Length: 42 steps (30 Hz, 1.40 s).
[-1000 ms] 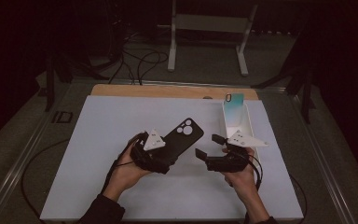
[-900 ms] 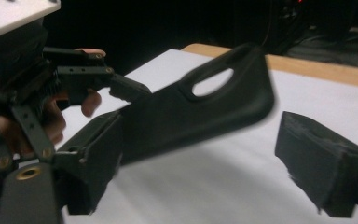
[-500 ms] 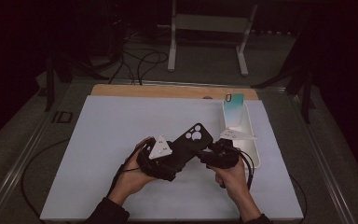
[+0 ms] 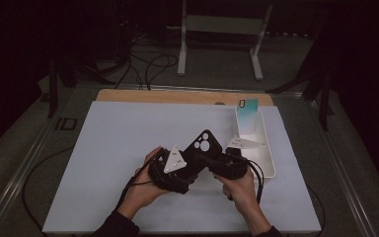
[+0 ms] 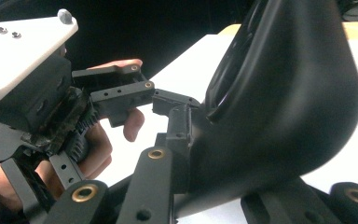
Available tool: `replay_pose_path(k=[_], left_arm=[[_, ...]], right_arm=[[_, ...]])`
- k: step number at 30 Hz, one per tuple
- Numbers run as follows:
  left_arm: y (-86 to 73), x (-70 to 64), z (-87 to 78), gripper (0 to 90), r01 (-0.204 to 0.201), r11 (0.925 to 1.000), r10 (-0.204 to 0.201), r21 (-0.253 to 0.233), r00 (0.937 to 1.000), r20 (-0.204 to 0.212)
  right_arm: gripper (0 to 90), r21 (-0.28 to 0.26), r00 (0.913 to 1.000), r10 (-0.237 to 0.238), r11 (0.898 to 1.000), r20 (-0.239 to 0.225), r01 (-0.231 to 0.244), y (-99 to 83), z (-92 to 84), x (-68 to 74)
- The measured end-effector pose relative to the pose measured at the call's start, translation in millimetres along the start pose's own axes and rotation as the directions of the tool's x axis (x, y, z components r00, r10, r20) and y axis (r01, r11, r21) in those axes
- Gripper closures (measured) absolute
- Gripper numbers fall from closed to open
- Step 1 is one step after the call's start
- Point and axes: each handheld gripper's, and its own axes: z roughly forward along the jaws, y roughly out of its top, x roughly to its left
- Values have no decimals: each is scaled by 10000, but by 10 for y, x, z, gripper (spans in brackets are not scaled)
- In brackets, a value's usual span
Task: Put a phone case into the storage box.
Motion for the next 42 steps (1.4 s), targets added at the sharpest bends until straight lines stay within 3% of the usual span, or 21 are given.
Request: replay_pose_path(k=[12, 14, 19, 25, 31, 34, 37, 42], left_arm=[[-8, 8, 32, 133, 121, 9998, -118, 142, 9997, -192], [-15, 15, 23, 172, 171, 9998, -170, 85, 9998, -98], [-44, 58, 5, 168, 351, 9994, -352, 67, 9990, 290], [-83, 163, -51, 159, 858, 9962, -842, -121, 9915, 991], [-138, 239, -79, 187, 1346, 9906, -1281, -243, 9754, 1797], [-155, 236, -80, 253, 1393, 9897, -1275, -327, 9623, 2401], [-157, 217, -79, 306, 1291, 9907, -1107, -420, 9476, 2997], [-173, 232, -88, 398, 1295, 9908, -1085, -400, 9345, 3389]], right_arm=[[850, 87, 10000, 91, 9999, 38, -92, 13, 41, 43], [855, 130, 9997, -110, 9999, 200, 108, 20, 41, 58], [858, 157, 9998, -222, 9996, -9, 223, 22, 23, 61], [857, 120, 9987, -439, 9990, -268, 442, 25, -31, 47], [857, -9, 9946, -665, 9978, -801, 666, 21, -103, 38], [856, -69, 9841, -891, 9960, -1538, 891, 24, -129, 53], [856, -3, 9759, -1163, 9930, -1847, 1182, 28, -131, 81], [856, 34, 9691, -1369, 9901, -2054, 1406, 33, -127, 86]])
